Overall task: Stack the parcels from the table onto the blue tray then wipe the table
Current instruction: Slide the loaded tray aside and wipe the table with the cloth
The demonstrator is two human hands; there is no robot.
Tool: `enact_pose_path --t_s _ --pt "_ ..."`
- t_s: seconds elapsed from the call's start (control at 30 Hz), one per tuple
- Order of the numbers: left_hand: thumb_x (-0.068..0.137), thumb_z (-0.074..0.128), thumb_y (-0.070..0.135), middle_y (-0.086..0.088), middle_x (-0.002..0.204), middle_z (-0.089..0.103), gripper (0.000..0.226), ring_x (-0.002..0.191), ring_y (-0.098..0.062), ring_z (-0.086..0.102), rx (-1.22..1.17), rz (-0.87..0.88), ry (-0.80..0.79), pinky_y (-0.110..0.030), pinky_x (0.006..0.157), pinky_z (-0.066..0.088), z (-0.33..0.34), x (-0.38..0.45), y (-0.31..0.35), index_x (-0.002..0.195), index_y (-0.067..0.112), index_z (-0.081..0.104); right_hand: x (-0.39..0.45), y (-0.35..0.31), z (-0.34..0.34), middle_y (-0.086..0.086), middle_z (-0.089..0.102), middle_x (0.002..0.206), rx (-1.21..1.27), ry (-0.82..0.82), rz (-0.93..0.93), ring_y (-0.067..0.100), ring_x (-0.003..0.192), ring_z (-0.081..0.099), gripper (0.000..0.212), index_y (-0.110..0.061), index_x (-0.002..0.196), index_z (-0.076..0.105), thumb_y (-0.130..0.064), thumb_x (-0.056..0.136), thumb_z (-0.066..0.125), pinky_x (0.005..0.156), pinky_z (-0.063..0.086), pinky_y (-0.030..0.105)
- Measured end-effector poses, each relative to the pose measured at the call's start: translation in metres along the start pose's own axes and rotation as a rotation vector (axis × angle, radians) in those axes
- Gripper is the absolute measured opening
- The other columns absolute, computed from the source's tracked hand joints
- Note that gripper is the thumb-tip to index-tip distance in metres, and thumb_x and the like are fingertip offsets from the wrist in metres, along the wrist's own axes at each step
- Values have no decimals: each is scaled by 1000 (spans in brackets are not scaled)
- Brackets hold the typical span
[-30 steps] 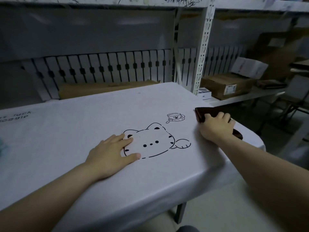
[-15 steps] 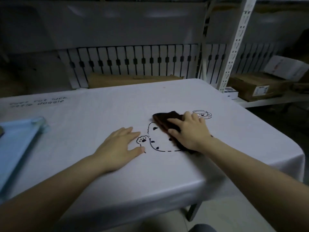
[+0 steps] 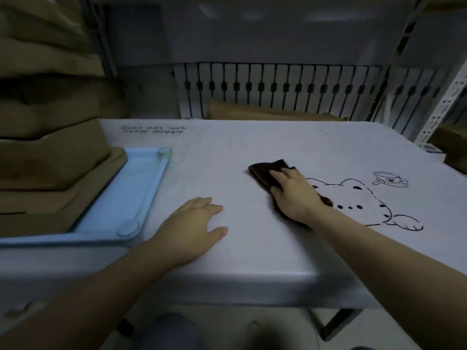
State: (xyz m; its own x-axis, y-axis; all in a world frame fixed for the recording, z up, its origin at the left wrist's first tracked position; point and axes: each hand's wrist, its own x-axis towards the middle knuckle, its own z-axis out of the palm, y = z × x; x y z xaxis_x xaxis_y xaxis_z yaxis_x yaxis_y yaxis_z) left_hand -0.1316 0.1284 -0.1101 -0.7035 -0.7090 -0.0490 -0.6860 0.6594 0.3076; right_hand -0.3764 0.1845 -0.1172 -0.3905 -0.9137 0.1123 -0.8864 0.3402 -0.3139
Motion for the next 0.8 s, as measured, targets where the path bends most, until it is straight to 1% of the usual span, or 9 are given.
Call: enact_pose_path --t_s 0.07,0.17,0.23,0.33,0.47,0.6,0.7,0.77,0.8 --pt "97 38 51 5 160 28 55 149 -15 21 103 94 84 -30 120 12 -4 -17 -4 147 29 40 -3 -35 10 7 28 161 45 -78 -186 25 149 21 51 -24 153 35 -25 103 45 119 13 29" --pt "82 45 45 -7 130 64 51 124 -31 58 271 233 324 -46 105 40 -15 -49 -22 120 19 68 8 -51 18 3 29 161 75 -112 -273 24 149 22 50 -29 150 39 -23 102 49 121 16 31" --pt "79 56 41 -9 127 65 48 118 -33 61 270 206 426 -47 98 48 -18 -67 -47 118 16 68 21 -58 22 6 28 161 68 -61 -184 28 147 24 51 -28 151 39 -23 101 48 121 19 35" --pt "82 55 45 -7 128 60 50 116 -30 55 154 126 540 -40 96 44 -19 -96 -72 124 18 60 34 -79 30 8 27 161 68 -60 -93 31 147 23 52 -27 152 35 -21 101 42 121 20 40" --pt "75 64 47 7 109 57 40 103 -17 50 -287 -164 773 -31 87 39 -26 -126 -96 108 26 56 26 -113 35 6 35 158 61 -116 -177 31 145 24 47 -31 146 46 -31 99 47 119 21 42" --pt "82 77 31 -4 95 59 37 92 -21 58 -857 -625 875 -31 75 44 -41 -145 -123 105 11 56 10 -165 23 10 57 137 296 109 -204 29 130 45 39 -16 133 60 -31 98 54 108 32 37" --pt "84 71 37 -11 85 60 50 88 -29 61 -1190 -826 925 -41 85 51 -52 -153 -139 120 5 57 1 -207 27 13 67 114 645 -57 -71 29 104 62 47 -2 133 53 -30 96 60 89 45 35" --pt "92 64 26 -9 78 53 43 79 -23 58 -1403 -872 975 -37 78 52 -62 -156 -147 127 4 53 -1 -225 37 11 66 100 799 -184 74 27 90 63 36 -5 112 52 -33 92 64 80 49 33" --pt "94 62 24 -9 81 53 42 83 -22 59 -1486 -880 979 -36 79 52 -67 -155 -150 128 1 52 -2 -231 42 10 66 101 884 -235 139 26 90 64 39 -4 109 54 -35 88 67 82 52 35"
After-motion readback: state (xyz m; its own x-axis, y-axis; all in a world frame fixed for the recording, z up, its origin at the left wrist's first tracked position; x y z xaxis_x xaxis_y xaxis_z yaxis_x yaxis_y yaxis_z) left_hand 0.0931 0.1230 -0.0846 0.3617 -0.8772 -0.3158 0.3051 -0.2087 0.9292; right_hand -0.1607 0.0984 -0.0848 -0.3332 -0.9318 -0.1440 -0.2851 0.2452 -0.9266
